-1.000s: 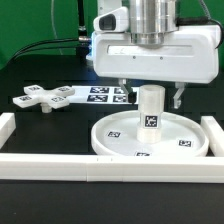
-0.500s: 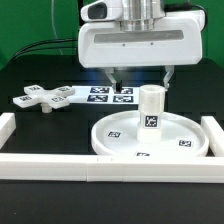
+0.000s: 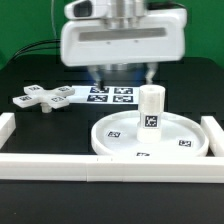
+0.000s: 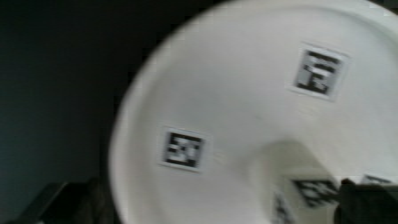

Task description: Assemble round table

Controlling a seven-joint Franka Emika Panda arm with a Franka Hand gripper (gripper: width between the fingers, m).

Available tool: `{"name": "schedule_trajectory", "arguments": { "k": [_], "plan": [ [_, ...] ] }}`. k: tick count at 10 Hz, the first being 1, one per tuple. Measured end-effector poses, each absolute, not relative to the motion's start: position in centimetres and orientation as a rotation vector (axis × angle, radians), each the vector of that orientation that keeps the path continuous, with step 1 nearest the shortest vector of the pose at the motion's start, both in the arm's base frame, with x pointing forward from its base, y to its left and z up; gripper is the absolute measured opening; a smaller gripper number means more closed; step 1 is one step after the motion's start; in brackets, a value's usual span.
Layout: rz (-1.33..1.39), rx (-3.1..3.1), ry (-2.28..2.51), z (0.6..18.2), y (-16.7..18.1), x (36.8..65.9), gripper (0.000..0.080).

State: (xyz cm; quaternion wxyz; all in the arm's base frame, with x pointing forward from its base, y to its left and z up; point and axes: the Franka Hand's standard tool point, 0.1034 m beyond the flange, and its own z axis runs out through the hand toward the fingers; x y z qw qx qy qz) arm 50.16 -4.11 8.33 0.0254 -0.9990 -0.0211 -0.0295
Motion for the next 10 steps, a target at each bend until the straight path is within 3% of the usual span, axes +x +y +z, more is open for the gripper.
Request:
{"name": "schedule_trajectory", "arguments": {
  "k": [2, 7, 10],
  "plan": [
    [-0.103, -3.105, -0.1, 8.1, -8.7, 48.7, 0.0649],
    [-0.095, -3.105, -0.077, 7.8, -8.9, 48.3, 0.0649],
    [-0.035, -3.121, 0.041, 6.4, -13.5, 43.8, 0.0649]
  ]
}}
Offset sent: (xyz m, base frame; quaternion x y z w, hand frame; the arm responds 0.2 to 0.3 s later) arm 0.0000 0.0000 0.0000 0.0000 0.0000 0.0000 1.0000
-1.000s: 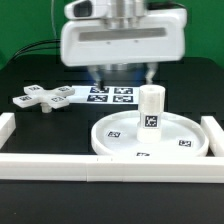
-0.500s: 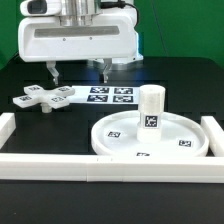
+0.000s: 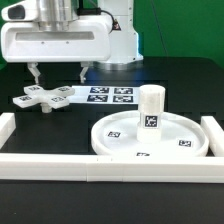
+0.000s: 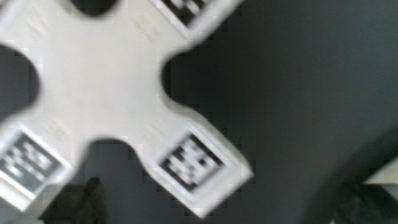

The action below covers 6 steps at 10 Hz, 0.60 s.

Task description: Assemble round table

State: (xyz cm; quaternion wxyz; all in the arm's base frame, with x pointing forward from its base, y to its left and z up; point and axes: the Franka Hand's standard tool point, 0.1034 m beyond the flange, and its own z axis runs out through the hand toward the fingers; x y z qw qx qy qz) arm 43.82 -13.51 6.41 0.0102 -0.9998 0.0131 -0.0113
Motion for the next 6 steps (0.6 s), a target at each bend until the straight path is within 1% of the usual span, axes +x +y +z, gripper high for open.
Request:
{"name": "schedule_trajectory", "arguments": {
  "k": [1, 2, 6],
  "plan": [
    [-0.025, -3.125, 0.043, 6.16, -14.77, 42.97, 0.0649],
    [-0.047, -3.133, -0.002, 6.29, -15.11, 43.16, 0.0649],
    [-0.047, -3.138, -0.007, 6.01, -15.42, 43.04, 0.0649]
  ]
}}
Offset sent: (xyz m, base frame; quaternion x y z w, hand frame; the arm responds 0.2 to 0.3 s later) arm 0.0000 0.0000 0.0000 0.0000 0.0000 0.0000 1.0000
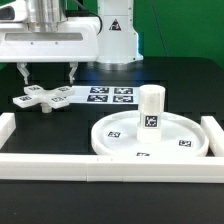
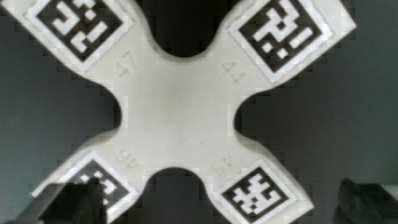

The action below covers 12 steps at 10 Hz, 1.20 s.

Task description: Assemble round table

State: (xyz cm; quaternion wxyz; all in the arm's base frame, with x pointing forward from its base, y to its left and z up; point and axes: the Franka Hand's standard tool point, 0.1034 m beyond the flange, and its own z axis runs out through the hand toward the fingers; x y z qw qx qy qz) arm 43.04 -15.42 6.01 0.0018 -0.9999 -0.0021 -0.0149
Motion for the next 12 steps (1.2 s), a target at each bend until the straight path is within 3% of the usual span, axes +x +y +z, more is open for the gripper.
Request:
{"name": "schedule_trajectory", "arguments": {
  "k": [5, 12],
  "plan": [
    [-0.009, -3.156, 0.02, 3.9, -16.9, 41.8, 0.0649],
    [0.01, -3.153, 0.008, 3.3, -16.5, 41.7, 0.0649]
  ]
}}
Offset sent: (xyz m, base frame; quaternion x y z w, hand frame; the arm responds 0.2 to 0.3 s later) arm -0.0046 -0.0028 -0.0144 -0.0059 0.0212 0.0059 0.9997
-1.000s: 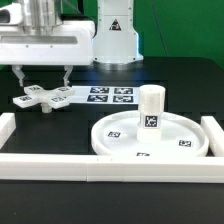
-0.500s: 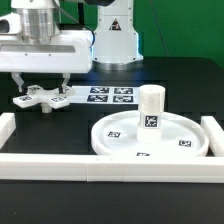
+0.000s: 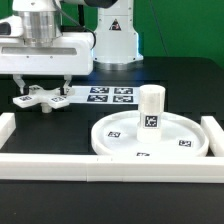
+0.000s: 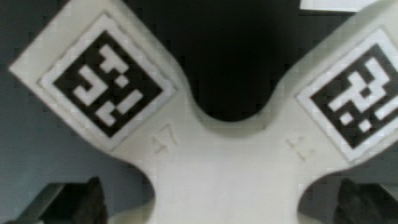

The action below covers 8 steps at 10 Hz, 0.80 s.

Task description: Assemble round table

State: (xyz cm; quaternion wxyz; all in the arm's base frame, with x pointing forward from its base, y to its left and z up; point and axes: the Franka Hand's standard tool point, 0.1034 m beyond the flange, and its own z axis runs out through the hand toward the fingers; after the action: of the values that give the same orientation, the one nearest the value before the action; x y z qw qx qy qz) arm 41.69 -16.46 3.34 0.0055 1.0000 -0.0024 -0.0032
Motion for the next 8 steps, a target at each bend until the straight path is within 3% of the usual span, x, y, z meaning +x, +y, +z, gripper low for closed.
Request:
{"name": "schedule_trajectory", "arguments": {
  "k": [8],
  "plan": [
    [-0.05, 3.133, -0.006, 2.1, -16.4, 41.0, 0.0649]
  ]
}}
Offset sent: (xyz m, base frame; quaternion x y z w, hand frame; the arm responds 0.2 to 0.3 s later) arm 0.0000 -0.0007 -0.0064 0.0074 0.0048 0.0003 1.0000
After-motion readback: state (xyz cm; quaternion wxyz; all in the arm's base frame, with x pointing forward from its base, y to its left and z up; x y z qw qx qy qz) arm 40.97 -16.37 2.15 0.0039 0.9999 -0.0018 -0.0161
